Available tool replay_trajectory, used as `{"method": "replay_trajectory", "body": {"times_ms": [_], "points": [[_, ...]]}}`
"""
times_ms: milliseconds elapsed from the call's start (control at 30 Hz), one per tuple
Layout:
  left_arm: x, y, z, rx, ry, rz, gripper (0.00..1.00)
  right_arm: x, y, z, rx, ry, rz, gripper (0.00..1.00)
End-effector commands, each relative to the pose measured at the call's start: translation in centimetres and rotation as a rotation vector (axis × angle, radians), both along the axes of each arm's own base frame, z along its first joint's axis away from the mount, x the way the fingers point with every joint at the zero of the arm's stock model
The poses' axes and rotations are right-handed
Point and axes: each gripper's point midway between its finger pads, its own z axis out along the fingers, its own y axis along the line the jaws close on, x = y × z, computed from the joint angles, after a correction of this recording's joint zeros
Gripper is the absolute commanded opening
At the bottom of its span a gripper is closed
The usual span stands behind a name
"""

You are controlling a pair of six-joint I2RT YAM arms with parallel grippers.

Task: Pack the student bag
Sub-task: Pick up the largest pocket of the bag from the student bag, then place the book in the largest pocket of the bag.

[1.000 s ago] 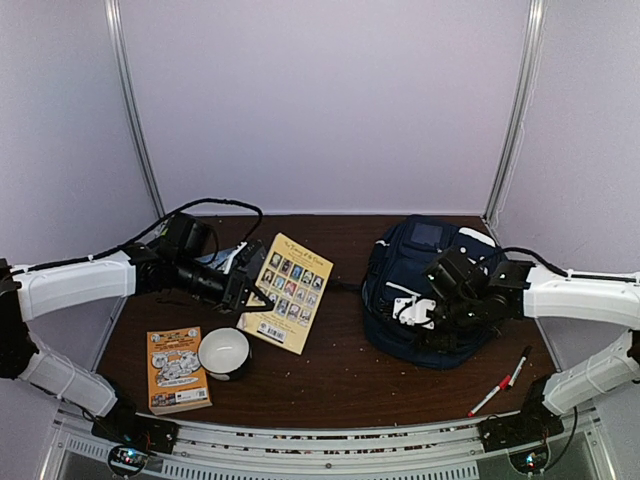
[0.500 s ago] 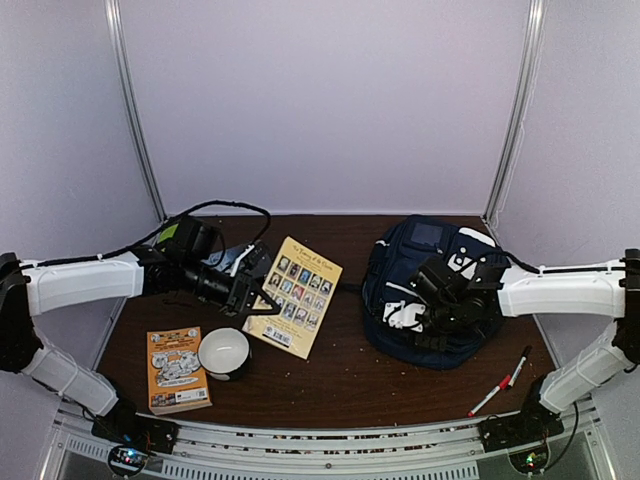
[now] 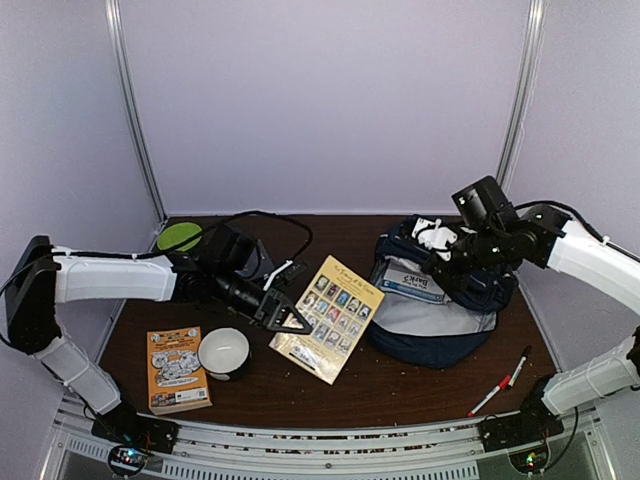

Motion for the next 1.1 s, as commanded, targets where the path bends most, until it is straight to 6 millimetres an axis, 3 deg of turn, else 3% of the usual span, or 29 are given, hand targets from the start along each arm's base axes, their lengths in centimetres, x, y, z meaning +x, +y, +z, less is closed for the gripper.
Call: {"method": "replay_trajectory", "body": {"times_ms": [0,200,267,500,600,967,1067], "points": [[0.1,-5.1,1.9,-0.117,-0.04,-0.145,0.0,1.8,0.5,6.5,0.136,-0.141,-0.029,0.0],[2.2,-10.8,0.3,-0.152,0.041,-0.173,0.0,2.7,1.1,10.6,0.196,-0.209,-0.028,0.0],[3.4,-12.4,0.8,-0.216,0.07,-0.151,0.0,2.7,1.4,11.2,0.2,-0.21,-0.018,0.0],[7.0,-15.7,-1.2,-0.213,0.195,-0.047,0.0,2.3,2.0,13.4,0.244,-0.227,0.015,0.0],[8.7,-16.7,-2.0,-0.205,0.213,-0.018,0.0,1.5,2.4,13.5,0.263,-0.212,0.057,0.0],[18.1,-20.9,-5.4,-0.168,0.28,0.112,0.0,-2.4,4.3,13.0,0.307,-0.122,0.253,0.0],[19.7,-21.0,-6.9,-0.129,0.291,0.174,0.12,-3.0,4.4,12.7,0.303,-0.112,0.277,0.0]]}}
